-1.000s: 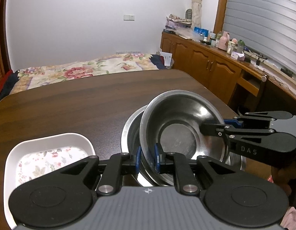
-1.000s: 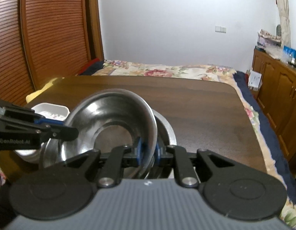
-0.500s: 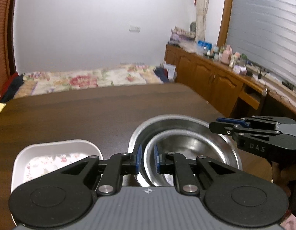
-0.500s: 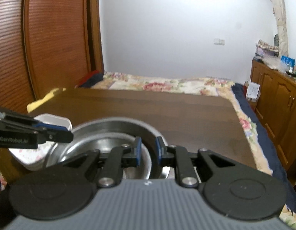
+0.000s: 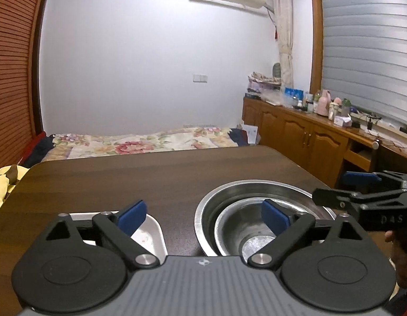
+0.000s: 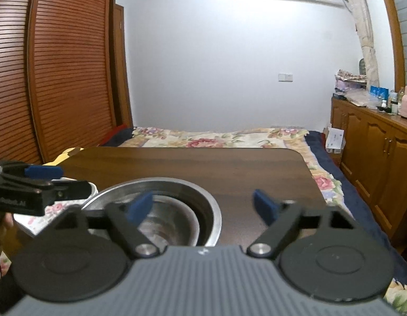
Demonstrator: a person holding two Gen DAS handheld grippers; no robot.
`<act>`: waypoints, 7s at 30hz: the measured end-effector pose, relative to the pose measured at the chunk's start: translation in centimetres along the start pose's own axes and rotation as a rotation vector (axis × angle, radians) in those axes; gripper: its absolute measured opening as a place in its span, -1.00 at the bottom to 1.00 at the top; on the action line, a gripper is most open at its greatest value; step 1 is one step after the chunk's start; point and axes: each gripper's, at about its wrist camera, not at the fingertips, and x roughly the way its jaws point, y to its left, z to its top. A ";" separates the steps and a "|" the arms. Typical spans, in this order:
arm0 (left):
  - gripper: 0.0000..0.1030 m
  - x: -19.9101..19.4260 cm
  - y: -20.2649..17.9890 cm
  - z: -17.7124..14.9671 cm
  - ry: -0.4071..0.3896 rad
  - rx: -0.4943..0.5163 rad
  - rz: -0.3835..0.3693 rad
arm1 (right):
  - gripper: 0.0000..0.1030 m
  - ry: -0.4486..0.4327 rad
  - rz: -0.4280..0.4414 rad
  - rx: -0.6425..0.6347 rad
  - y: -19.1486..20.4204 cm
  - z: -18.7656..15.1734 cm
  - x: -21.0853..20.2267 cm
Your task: Organize plates and bowls
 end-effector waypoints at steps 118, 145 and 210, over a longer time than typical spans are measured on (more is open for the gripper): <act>-0.40 -5.3 12.7 -1.6 0.087 -0.178 0.154 | -0.38 0.164 0.286 -0.045 11.7 0.2 5.6; 0.02 -5.5 12.3 -1.6 0.071 -0.162 0.202 | 0.23 0.128 0.261 -0.056 11.8 0.5 5.2; 1.00 -9.3 2.8 0.0 -0.009 -0.014 0.271 | 1.00 -0.018 -0.075 0.022 7.8 1.2 -3.4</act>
